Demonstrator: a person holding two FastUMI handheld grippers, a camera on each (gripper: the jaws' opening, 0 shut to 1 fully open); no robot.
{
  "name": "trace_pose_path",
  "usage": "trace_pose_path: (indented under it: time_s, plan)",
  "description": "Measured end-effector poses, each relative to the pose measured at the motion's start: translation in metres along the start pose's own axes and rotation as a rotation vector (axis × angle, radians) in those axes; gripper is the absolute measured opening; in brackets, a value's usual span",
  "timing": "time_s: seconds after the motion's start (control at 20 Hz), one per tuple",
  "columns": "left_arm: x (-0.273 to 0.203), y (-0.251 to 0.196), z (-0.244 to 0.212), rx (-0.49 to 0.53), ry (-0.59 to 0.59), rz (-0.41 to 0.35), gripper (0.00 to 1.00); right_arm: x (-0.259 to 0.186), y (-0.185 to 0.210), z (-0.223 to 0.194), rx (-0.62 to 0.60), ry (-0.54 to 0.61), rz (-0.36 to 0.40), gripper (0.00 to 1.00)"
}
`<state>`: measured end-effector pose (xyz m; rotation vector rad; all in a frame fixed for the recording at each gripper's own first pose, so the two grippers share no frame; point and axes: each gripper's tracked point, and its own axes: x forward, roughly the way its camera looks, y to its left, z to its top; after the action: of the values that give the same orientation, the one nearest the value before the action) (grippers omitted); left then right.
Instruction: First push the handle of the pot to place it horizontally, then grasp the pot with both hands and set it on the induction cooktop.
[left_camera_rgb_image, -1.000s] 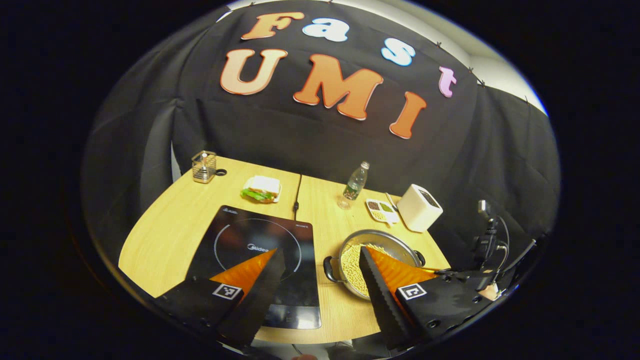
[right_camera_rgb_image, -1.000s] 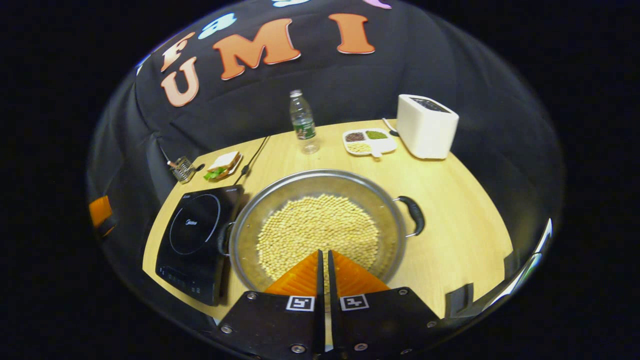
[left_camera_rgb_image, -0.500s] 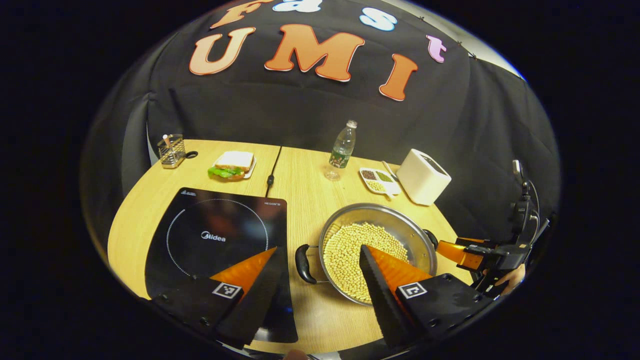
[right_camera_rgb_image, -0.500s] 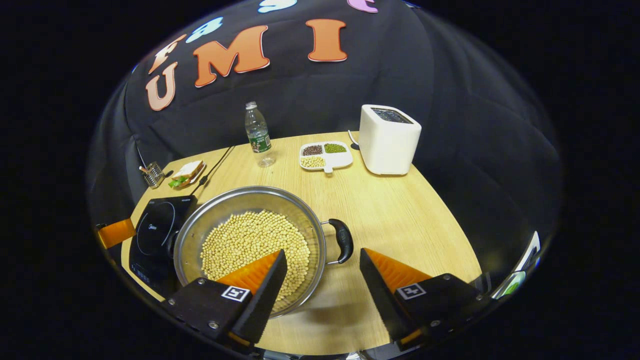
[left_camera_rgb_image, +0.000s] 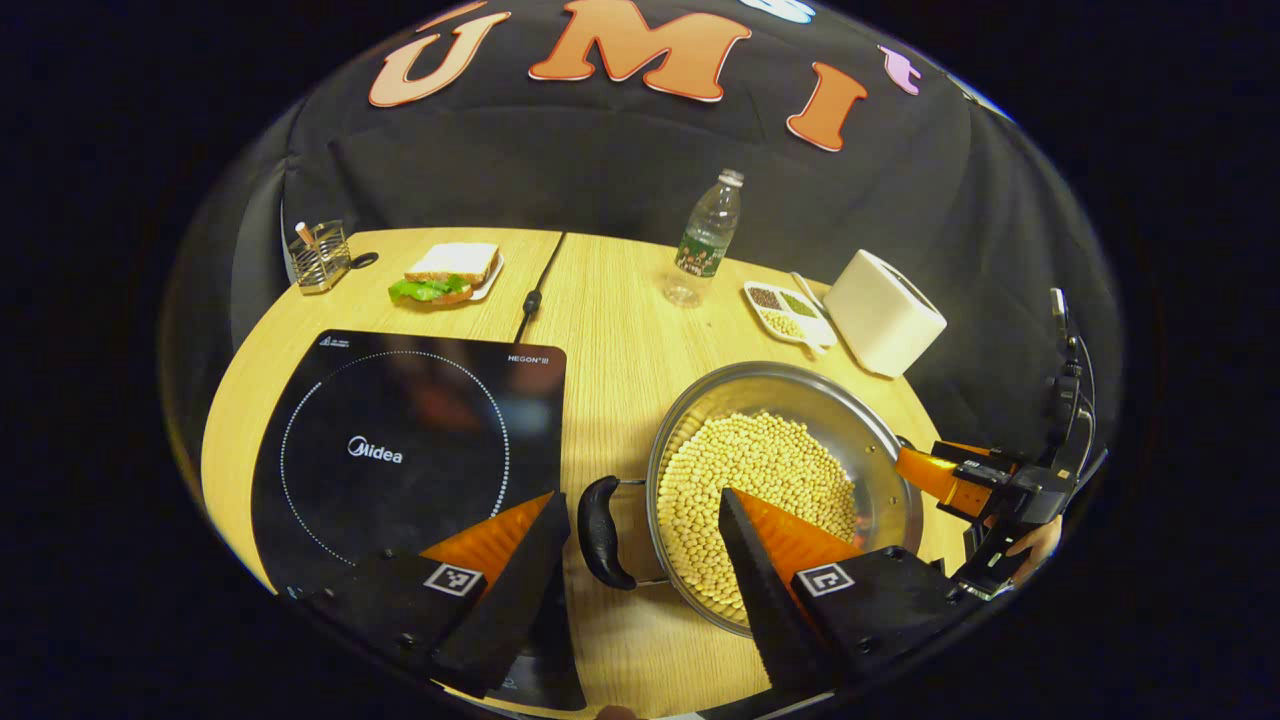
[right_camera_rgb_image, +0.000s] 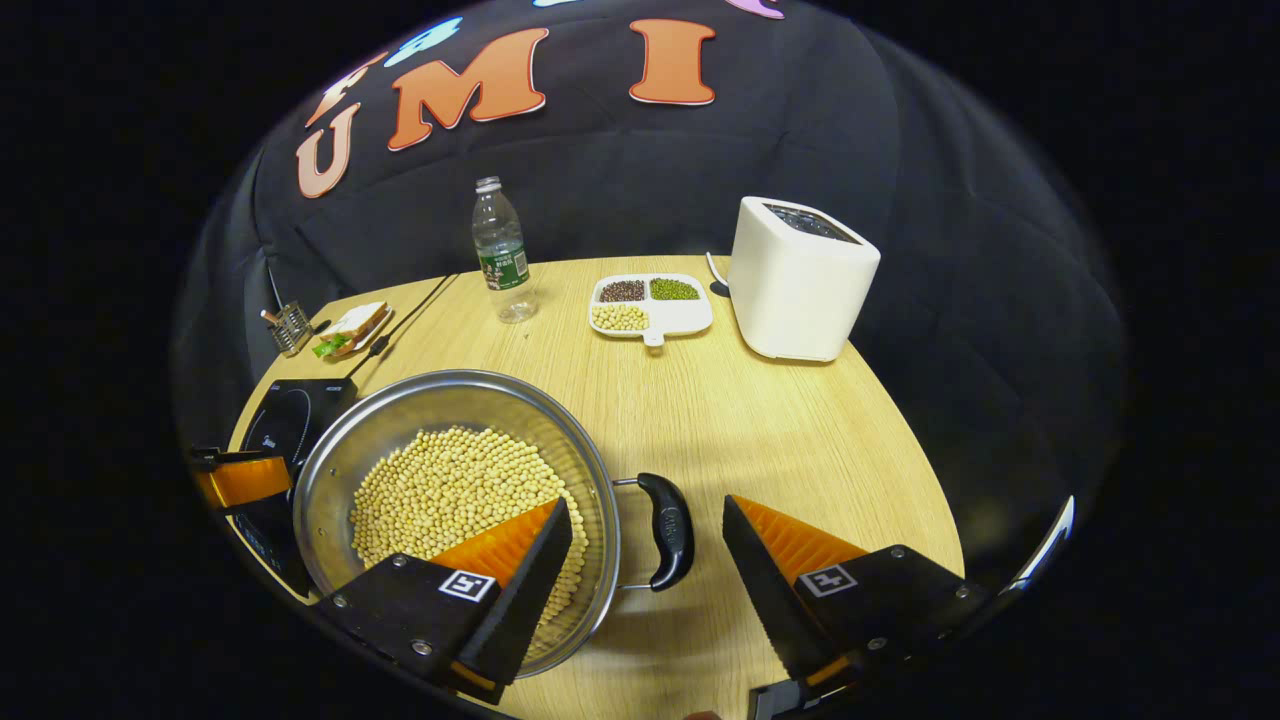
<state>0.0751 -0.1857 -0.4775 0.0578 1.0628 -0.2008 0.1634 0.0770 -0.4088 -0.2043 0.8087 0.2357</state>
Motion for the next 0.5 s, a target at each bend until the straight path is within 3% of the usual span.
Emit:
trace_pose_path:
  time_s: [0.4,0.5]
  plan:
    - [0.021,0.010,-0.012,-0.041,0.089,0.040,0.95,0.014,-0.006,-0.022,0.034,0.064,0.006,0.95]
    - [0.019,-0.001,-0.016,-0.035,0.112,0.002,0.94,0.016,-0.002,-0.027,0.047,0.076,0.022,0.94]
